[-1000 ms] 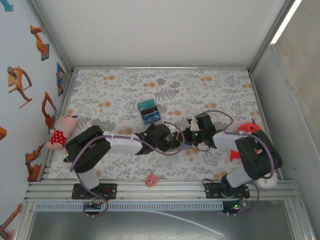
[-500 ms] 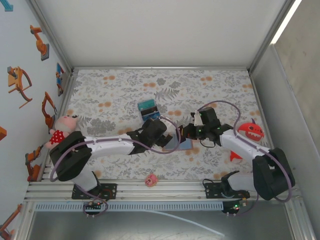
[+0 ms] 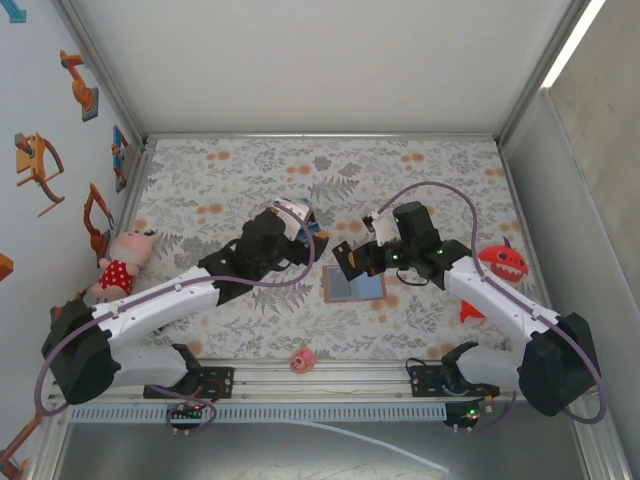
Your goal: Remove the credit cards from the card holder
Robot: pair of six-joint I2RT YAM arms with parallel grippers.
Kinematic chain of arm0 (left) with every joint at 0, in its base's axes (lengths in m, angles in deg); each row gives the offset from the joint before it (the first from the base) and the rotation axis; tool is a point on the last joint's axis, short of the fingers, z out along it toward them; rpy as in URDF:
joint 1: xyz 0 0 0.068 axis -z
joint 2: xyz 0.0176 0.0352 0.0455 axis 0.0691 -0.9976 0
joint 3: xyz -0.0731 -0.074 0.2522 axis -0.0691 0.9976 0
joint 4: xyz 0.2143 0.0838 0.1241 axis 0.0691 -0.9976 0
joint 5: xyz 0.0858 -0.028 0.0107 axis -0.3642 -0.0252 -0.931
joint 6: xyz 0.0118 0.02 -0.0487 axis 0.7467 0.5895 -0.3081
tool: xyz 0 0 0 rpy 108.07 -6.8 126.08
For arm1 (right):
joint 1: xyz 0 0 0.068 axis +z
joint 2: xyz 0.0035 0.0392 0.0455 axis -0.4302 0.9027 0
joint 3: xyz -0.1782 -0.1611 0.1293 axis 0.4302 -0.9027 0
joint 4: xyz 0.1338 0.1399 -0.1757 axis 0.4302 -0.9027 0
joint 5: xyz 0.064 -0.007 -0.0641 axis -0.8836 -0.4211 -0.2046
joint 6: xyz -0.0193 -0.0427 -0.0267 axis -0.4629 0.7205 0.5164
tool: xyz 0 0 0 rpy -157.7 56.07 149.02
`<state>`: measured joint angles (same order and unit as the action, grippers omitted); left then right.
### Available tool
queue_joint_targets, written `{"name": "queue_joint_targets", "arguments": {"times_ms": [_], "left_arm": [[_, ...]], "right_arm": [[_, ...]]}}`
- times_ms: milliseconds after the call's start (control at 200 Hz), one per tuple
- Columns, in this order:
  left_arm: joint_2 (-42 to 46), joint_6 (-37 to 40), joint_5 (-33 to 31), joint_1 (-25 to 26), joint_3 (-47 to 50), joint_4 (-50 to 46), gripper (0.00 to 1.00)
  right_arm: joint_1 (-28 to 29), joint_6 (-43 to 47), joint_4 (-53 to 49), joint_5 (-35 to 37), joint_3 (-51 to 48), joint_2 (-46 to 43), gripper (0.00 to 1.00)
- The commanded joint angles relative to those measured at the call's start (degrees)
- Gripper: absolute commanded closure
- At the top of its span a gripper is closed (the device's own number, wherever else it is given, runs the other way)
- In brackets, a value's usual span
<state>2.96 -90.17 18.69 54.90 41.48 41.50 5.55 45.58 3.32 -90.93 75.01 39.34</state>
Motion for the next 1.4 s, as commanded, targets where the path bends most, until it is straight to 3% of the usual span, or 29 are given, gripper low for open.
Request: {"name": "queue_joint_targets", "arguments": {"times_ms": [0, 120, 331, 501, 706, 831, 987, 1167, 1232, 1352, 1397], "left_arm": [[3.6, -3.4, 14.6, -3.9, 1.5, -2.5, 0.03], [5.4, -1.5, 24.8, -6.9, 1.1, -5.4, 0.03], [6.1, 2.6, 35.2, -8.4, 0.5, -8.8, 0.0], [5.6, 4.8, 42.3, -8.9, 0.1, -9.3, 0.15], [3.7, 7.5, 50.5, -9.1, -1.7, -11.5, 0.27], [2.5, 8.5, 55.3, -9.1, -2.5, -11.9, 0.39], [1.1, 9.2, 58.3, -9.1, -3.3, -13.3, 0.7], [0.6, 10.2, 59.1, -9.1, -3.3, -13.8, 0.95], [0.5, 10.2, 59.3, -9.1, -3.2, -13.3, 0.99], [1.0, 9.7, 59.4, -9.0, -2.7, -12.2, 1.0], [1.6, 9.3, 59.2, -9.1, -2.2, -11.6, 1.0]], "right_arm": [[0.7, 6.2, 0.1, -5.8, 2.7, 0.1, 1.0], [0.8, 9.0, 0.3, -11.2, 4.7, 1.1, 1.0], [1.0, 15.9, -5.6, -16.2, 9.4, 2.9, 1.0], [1.3, 21.4, -11.0, -19.2, 12.4, 3.9, 1.0], [1.6, 27.0, -16.3, -22.2, 14.8, 4.9, 1.0], [1.6, 29.0, -17.9, -23.4, 15.7, 5.7, 1.0], [1.6, 29.3, -17.9, -23.7, 16.3, 6.7, 1.0], [1.6, 29.3, -17.6, -23.8, 16.9, 6.9, 1.0], [1.6, 29.1, -17.6, -24.0, 17.1, 7.0, 1.0], [1.5, 27.9, -17.7, -23.3, 17.3, 6.8, 0.74], [1.6, 27.3, -17.6, -22.3, 17.1, 6.5, 0.69]]}}
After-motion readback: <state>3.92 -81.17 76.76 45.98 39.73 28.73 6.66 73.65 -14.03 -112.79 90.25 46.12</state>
